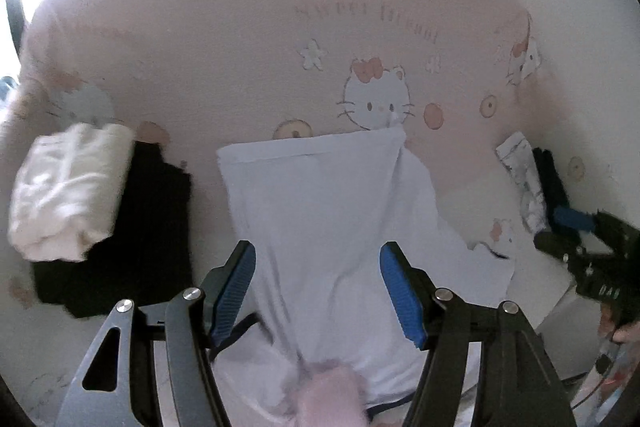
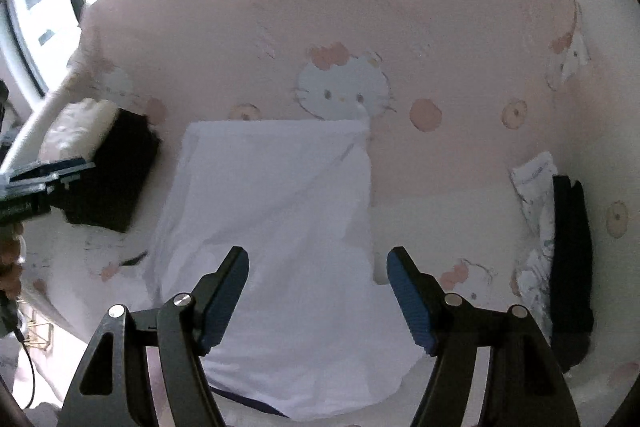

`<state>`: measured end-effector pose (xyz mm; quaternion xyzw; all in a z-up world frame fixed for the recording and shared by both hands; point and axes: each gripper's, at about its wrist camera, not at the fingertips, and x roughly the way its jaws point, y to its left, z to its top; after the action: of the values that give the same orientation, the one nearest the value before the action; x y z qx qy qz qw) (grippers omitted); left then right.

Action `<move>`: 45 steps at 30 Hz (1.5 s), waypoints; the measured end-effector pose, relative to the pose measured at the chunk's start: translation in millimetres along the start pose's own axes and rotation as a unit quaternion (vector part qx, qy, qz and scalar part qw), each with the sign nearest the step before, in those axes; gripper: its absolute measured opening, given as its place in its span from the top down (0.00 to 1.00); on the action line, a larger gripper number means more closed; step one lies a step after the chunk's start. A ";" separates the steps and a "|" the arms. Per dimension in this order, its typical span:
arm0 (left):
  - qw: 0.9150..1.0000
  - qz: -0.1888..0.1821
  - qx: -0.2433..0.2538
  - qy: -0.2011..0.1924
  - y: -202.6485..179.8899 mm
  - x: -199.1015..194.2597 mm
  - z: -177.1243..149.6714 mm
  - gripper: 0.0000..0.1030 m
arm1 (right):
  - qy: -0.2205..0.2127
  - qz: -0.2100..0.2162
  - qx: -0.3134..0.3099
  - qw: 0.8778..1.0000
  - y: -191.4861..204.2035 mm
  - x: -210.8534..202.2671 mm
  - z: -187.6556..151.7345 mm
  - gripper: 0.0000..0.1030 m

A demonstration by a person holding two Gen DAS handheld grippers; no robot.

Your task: Fold clothes

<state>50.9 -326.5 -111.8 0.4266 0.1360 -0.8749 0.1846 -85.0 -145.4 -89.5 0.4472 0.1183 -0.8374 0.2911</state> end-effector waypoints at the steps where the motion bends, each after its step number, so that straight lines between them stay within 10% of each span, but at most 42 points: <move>1: 1.000 0.003 0.007 -0.007 -2.7 -6.2 -3.0 0.39 | -0.001 0.010 -0.001 1.000 1.1 -1.6 -1.5 0.29; 17: 0.999 -0.006 0.036 -0.010 -19.4 44.2 -62.6 0.39 | -0.018 0.028 0.041 0.999 2.2 26.5 -49.9 0.29; 34: 0.981 -0.070 -0.154 0.091 34.7 130.5 -125.3 0.39 | 0.046 0.125 0.044 0.990 31.6 141.1 -88.2 0.29; 38: 0.975 -0.087 -0.194 0.067 34.9 124.9 -134.2 0.41 | 0.040 0.110 0.017 0.993 41.7 152.5 -90.3 0.67; 45: 0.981 -0.119 -0.152 0.019 6.8 116.0 -125.3 0.69 | 0.016 0.158 -0.037 0.987 60.1 151.5 -88.5 0.87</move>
<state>75.3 -307.1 -279.8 0.3913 0.3202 -0.8514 0.1394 -54.4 -210.9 -260.3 0.4622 0.0816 -0.7688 0.4344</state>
